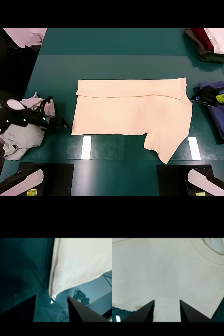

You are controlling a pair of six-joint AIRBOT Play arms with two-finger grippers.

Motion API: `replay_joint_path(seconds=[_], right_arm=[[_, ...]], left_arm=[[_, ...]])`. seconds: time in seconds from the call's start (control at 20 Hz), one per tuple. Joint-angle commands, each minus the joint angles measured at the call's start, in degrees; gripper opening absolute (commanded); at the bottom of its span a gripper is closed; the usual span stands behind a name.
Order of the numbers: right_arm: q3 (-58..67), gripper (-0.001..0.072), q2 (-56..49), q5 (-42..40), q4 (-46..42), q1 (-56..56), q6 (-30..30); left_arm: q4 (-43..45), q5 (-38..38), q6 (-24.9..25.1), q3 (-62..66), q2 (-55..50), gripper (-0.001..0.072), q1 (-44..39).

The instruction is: Fold the shirts.

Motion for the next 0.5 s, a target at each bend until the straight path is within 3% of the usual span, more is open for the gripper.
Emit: replay_joint_path(seconds=[0.0,0.45], right_arm=[[-1.7,0.0361,2.2,-0.4,1.0,0.0,-0.2],[-1.7,0.0361,2.1,1.8,0.9,-0.1,-0.1]], left_arm=[[-2.1,3.4,0.5,-7.1,2.6,0.0466,0.1],[-7.0,7.9,1.9,-7.1,2.6,0.0466,-0.5]])
